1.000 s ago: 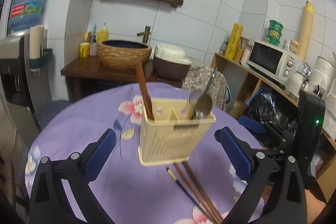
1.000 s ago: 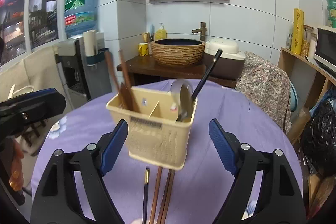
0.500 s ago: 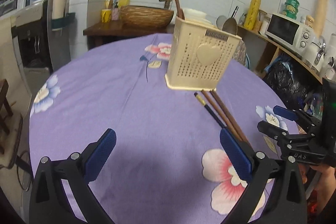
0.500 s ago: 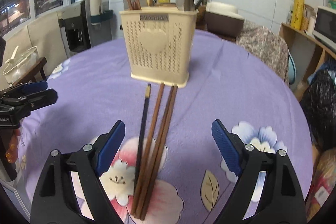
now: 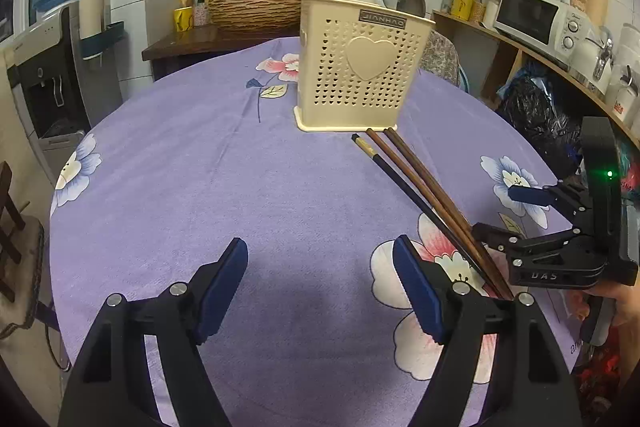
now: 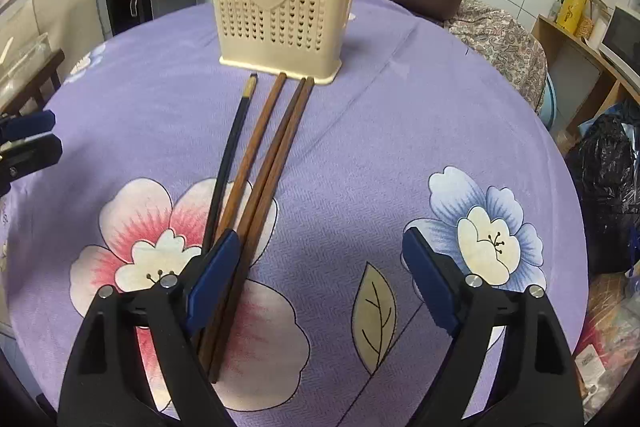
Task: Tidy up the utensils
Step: 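Move both tools back down toward the remaining chopsticks on the table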
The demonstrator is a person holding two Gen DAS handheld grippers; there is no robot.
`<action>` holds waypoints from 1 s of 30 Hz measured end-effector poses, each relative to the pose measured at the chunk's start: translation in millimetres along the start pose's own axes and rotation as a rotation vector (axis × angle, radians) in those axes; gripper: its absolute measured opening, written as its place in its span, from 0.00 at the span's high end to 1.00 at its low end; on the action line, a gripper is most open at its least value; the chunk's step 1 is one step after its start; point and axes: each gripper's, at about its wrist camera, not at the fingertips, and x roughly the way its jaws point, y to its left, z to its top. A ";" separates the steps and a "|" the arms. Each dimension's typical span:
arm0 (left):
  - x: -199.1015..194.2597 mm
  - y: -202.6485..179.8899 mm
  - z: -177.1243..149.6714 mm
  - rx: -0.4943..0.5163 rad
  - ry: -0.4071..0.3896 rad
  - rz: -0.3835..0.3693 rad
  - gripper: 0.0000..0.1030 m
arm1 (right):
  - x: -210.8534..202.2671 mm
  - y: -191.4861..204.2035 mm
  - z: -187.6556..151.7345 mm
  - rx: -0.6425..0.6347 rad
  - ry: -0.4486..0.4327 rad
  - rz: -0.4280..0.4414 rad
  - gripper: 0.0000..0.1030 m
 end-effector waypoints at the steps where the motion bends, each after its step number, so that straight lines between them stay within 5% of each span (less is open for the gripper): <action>1: 0.6 -1.8 0.5 0.003 0.000 -0.003 0.28 | 1.2 1.7 -0.2 -0.002 0.005 0.017 0.21; 8: 4.8 -12.2 3.8 0.027 0.013 -0.005 0.28 | -0.2 -14.5 1.4 0.042 0.057 -0.094 0.24; 12: 16.3 -17.0 12.2 0.016 0.037 -0.032 0.38 | -6.8 -32.8 -1.1 0.123 0.036 0.051 0.26; 16: 42.4 -28.8 30.9 -0.021 0.079 -0.090 0.51 | -9.4 -37.8 0.8 0.124 0.003 -0.012 0.28; 21: 79.7 -51.3 47.5 0.008 0.130 -0.081 0.63 | -11.2 -41.2 -0.8 0.146 -0.017 0.030 0.29; 30: 118.7 -53.9 63.3 -0.057 0.177 -0.051 0.70 | -11.4 -42.8 -1.4 0.122 -0.038 0.025 0.29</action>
